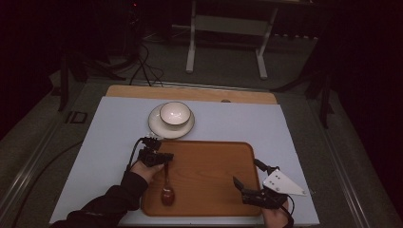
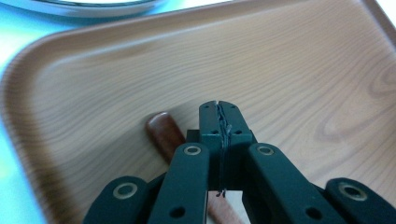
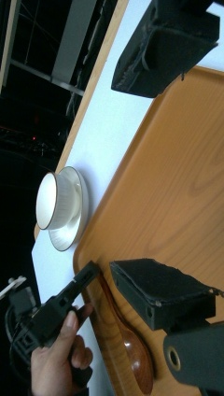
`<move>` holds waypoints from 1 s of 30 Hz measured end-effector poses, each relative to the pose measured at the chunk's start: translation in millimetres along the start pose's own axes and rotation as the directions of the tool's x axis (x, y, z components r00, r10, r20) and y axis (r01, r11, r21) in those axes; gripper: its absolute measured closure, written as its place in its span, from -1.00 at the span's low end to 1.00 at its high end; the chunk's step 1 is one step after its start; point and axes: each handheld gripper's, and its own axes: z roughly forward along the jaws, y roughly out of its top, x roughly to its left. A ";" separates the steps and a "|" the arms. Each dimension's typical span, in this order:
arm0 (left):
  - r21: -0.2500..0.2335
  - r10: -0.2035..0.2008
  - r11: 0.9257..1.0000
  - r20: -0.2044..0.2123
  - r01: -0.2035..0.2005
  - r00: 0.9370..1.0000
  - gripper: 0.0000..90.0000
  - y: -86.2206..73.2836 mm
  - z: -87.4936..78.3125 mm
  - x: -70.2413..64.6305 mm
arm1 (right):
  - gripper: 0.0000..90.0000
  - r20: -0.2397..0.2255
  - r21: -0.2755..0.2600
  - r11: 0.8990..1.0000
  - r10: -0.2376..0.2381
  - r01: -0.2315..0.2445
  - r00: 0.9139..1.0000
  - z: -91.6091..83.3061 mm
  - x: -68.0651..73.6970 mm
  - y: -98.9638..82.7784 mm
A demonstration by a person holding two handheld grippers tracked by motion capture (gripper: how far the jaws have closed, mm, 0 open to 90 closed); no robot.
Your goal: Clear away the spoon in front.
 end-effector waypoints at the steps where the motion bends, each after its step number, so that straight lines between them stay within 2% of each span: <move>1: -0.002 0.004 1.000 -0.013 -0.004 1.000 0.97 -0.1 -2.3 1.4 | -0.74 -0.002 0.000 1.000 0.000 0.000 1.000 0.3 -0.3 -0.1; 5: -0.019 -0.003 1.000 -0.065 0.002 0.998 0.97 -1.2 -9.5 10.0 | -0.74 -0.004 0.000 1.000 -0.003 0.003 1.000 0.6 0.5 0.2; 7: -0.013 -0.008 1.000 -0.094 0.007 0.996 0.98 -2.2 -10.6 14.6 | -0.74 -0.003 0.000 1.000 -0.001 0.001 1.000 0.4 0.6 0.4; 10: -0.002 -0.013 1.000 -0.116 0.013 0.993 0.98 -4.3 -10.0 19.8 | -0.74 -0.002 -0.003 1.000 -0.003 0.003 1.000 0.2 0.5 0.6; 19: 0.014 -0.029 0.999 -0.079 0.030 0.996 0.98 -4.2 -0.7 18.2 | -0.74 -0.002 -0.002 1.000 -0.001 0.001 1.000 0.0 0.3 0.6; 24: 0.013 -0.016 1.000 -0.060 0.017 0.998 0.98 -3.2 2.8 13.5 | -0.74 0.000 -0.002 1.000 0.000 0.000 1.000 -0.2 -0.1 0.4; 30: -0.016 -0.006 1.000 -0.061 0.005 0.998 0.94 -1.6 -0.8 12.2 | -0.74 0.000 -0.003 1.000 -0.002 0.002 1.000 -0.4 -0.2 0.6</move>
